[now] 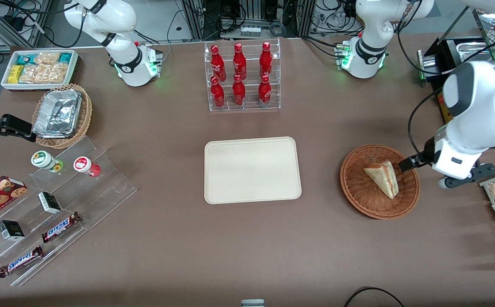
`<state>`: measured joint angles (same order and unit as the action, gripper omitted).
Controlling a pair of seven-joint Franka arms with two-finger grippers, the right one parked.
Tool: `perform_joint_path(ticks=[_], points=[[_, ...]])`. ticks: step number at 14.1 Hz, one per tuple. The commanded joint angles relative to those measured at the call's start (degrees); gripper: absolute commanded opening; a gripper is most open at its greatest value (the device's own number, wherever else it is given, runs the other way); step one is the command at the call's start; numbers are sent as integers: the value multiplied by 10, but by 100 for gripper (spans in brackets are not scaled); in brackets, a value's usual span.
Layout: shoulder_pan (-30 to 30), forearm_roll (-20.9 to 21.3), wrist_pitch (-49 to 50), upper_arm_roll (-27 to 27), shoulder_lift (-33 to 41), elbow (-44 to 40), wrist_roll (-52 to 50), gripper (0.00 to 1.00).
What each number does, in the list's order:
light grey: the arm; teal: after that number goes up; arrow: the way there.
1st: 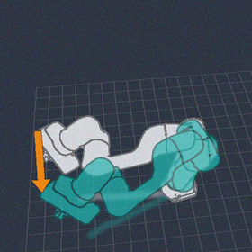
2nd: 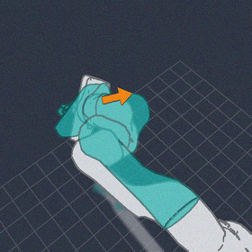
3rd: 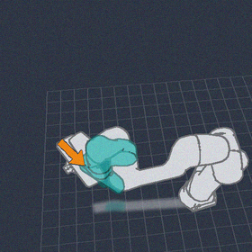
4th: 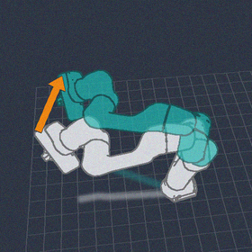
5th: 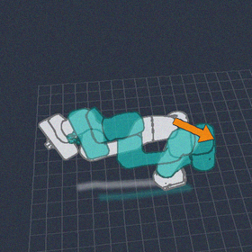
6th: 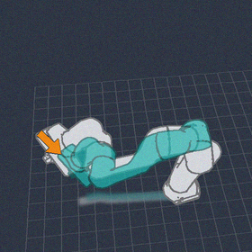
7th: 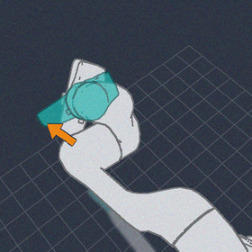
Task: Place sandwich from basket to tray
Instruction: 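Move the left gripper over the sandwich in the wicker basket, then lower the left gripper and grasp the wrapped sandwich by its wrapper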
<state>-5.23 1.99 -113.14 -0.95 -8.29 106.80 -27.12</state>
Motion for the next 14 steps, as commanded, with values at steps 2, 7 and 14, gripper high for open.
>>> perform_joint_path(ticks=[2,7,14], points=[[-7,-8,-103,-3,13,93,-54,100],[-7,-8,-231,-3,9,184,-81,100],[-8,-6,-274,-3,-26,208,-82,100]])
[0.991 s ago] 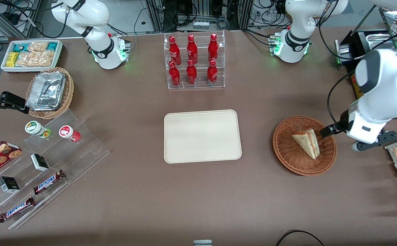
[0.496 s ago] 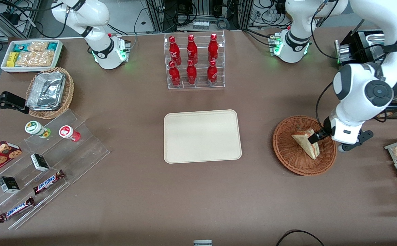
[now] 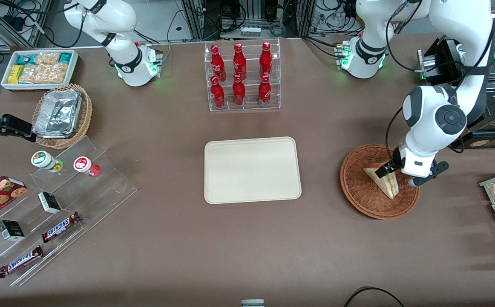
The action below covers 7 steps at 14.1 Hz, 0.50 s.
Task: Place sandwich from basket to tray
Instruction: 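Lower the left gripper and grasp the wrapped sandwich by its wrapper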
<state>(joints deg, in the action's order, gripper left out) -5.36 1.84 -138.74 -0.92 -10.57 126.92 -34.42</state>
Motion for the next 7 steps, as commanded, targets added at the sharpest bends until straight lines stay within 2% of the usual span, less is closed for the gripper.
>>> perform_joint_path(ticks=[1,5,6,7], points=[[-6,-4,-30,-3,-10,11,-9,100],[-4,-4,-59,-3,-35,17,-9,100],[-4,-4,-62,-3,-37,17,-9,91],[-4,-4,-62,-3,-40,16,-9,72]])
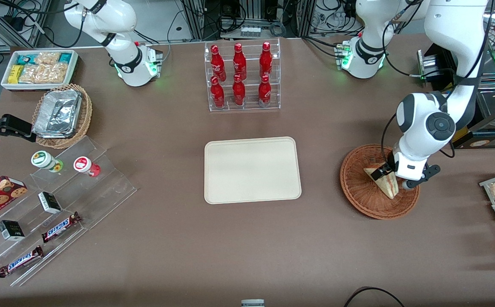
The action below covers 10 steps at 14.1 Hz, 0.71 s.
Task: Place sandwich from basket to tray
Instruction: 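Lower the left gripper and grasp the wrapped sandwich by its wrapper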
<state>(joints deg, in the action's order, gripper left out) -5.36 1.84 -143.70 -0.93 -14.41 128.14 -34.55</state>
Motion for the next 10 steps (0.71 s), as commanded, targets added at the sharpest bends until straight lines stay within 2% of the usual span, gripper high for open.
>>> perform_joint_path(ticks=[1,2,6,10], points=[[-4,-4,-12,-3,-3,3,-8,28],[-4,-4,-12,-3,-3,2,-7,2],[-4,-2,15,-3,20,-7,-3,0],[-19,4,166,11,55,-98,4,0]])
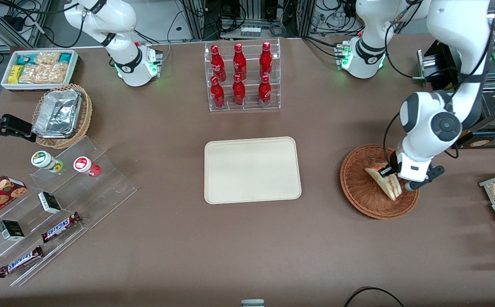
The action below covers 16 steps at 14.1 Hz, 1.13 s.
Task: Place sandwich from basket to tray
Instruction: 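Lower the left gripper and grasp the wrapped sandwich by its wrapper, then lift the sandwich and carry it over the cream tray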
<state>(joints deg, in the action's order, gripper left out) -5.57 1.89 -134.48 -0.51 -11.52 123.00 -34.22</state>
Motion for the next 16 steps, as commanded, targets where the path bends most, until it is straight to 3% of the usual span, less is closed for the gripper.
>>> perform_joint_path(ticks=[1,6,9,16], points=[[-25,3,110,9,26,-78,0,0],[-108,-6,285,14,-3,-271,-2,0],[-181,-7,334,14,-53,-355,-10,0],[-322,-18,292,15,-163,-430,-149,0]])
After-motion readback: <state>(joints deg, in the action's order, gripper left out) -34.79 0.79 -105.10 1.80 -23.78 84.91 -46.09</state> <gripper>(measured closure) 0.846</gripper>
